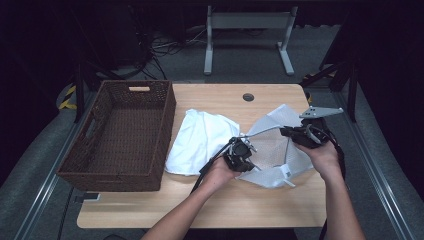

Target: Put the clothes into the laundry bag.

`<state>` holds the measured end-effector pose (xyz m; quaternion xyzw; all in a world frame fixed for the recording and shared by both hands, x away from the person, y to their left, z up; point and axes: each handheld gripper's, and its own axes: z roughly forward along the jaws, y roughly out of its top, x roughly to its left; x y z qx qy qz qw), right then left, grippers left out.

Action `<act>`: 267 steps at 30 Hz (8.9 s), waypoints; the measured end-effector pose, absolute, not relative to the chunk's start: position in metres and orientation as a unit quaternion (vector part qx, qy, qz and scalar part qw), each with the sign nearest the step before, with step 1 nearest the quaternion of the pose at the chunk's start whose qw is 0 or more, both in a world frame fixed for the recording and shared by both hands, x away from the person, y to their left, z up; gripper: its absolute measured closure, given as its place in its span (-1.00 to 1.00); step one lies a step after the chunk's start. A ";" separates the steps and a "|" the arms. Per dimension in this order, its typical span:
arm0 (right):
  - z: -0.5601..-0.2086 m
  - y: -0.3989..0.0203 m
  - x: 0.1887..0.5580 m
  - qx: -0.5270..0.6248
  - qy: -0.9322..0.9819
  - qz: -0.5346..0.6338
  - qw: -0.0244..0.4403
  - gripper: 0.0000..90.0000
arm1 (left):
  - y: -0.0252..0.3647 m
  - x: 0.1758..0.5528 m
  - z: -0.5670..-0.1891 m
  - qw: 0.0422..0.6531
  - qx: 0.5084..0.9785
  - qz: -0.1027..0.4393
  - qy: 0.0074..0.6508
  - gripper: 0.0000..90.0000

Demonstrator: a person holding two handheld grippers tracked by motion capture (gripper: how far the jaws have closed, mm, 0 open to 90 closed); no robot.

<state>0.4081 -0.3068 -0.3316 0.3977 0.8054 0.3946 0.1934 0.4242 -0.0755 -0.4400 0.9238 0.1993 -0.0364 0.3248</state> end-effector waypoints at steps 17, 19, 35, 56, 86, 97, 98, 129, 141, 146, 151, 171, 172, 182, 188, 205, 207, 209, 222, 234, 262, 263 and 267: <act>-0.337 -0.310 0.410 0.403 0.805 0.391 0.192 0.94 | -0.006 0.432 -0.389 0.331 0.900 0.028 0.282 0.25; -0.337 -0.310 0.410 0.404 0.805 0.391 0.191 0.94 | 0.006 0.441 -0.385 0.333 0.892 0.037 0.303 0.11; -0.339 -0.307 0.411 0.396 0.812 0.385 0.190 0.94 | 0.053 0.495 -0.365 0.287 0.853 0.114 0.422 -0.76; -0.345 -0.301 0.412 0.390 0.821 0.375 0.183 0.94 | 0.041 0.523 -0.443 0.226 0.857 0.069 0.457 -1.00; -0.351 -0.301 0.414 0.395 0.823 0.367 0.179 0.94 | 0.049 0.512 -0.444 0.279 0.872 0.026 0.401 0.48; -0.353 -0.307 0.416 0.403 0.820 0.365 0.179 0.94 | 0.057 0.514 -0.418 0.313 0.853 0.013 0.417 0.59; -0.353 -0.308 0.416 0.402 0.820 0.366 0.180 0.94 | 0.057 0.514 -0.414 0.316 0.852 0.014 0.417 0.59; -0.358 -0.310 0.418 0.407 0.820 0.358 0.182 0.94 | 0.052 0.462 -0.320 0.381 0.878 -0.005 0.291 0.59; -0.359 -0.304 0.418 0.401 0.825 0.358 0.178 0.94 | 0.031 0.440 -0.341 0.370 0.896 -0.033 0.242 0.59; -0.361 -0.299 0.418 0.397 0.828 0.355 0.176 0.94 | 0.020 0.432 -0.350 0.368 0.903 -0.045 0.219 0.59; -0.362 -0.294 0.418 0.394 0.831 0.354 0.173 0.94 | 0.012 0.429 -0.355 0.364 0.907 -0.048 0.204 0.59; -0.368 -0.260 0.414 0.353 0.852 0.358 0.145 0.94 | -0.030 0.412 -0.390 0.321 0.931 -0.086 0.154 0.59; -0.368 -0.259 0.414 0.352 0.853 0.358 0.145 0.94 | -0.032 0.412 -0.392 0.317 0.932 -0.089 0.150 0.59; -0.365 -0.252 0.408 0.326 0.859 0.370 0.137 0.94 | -0.035 0.415 -0.404 0.302 0.935 -0.090 0.160 0.59; -0.363 -0.253 0.407 0.322 0.861 0.370 0.132 0.94 | -0.023 0.425 -0.407 0.298 0.932 -0.073 0.194 0.59; -0.363 -0.233 0.401 0.293 0.872 0.373 0.120 0.94 | -0.009 0.441 -0.411 0.299 0.909 -0.053 0.285 0.59; -0.363 -0.226 0.399 0.278 0.874 0.381 0.113 0.94 | -0.010 0.442 -0.411 0.301 0.906 -0.051 0.292 0.59; -0.364 -0.224 0.399 0.275 0.874 0.384 0.110 0.94 | -0.013 0.441 -0.412 0.301 0.906 -0.049 0.293 0.59; -0.369 -0.224 0.401 0.272 0.872 0.395 0.095 0.93 | -0.029 0.429 -0.408 0.310 0.916 -0.044 0.252 0.57; -0.379 -0.225 0.404 0.275 0.884 0.365 0.102 0.93 | -0.018 0.429 -0.405 0.308 0.917 -0.050 0.250 -0.23; -0.384 -0.229 0.408 0.283 0.886 0.354 0.104 0.91 | 0.033 0.476 -0.391 0.353 0.882 -0.017 0.312 -0.11; -0.384 -0.229 0.408 0.283 0.886 0.354 0.103 0.91 | 0.029 0.477 -0.389 0.360 0.884 -0.026 0.296 -0.13; -0.383 -0.229 0.408 0.284 0.884 0.356 0.104 0.91 | 0.017 0.467 -0.384 0.376 0.892 -0.044 0.247 -0.18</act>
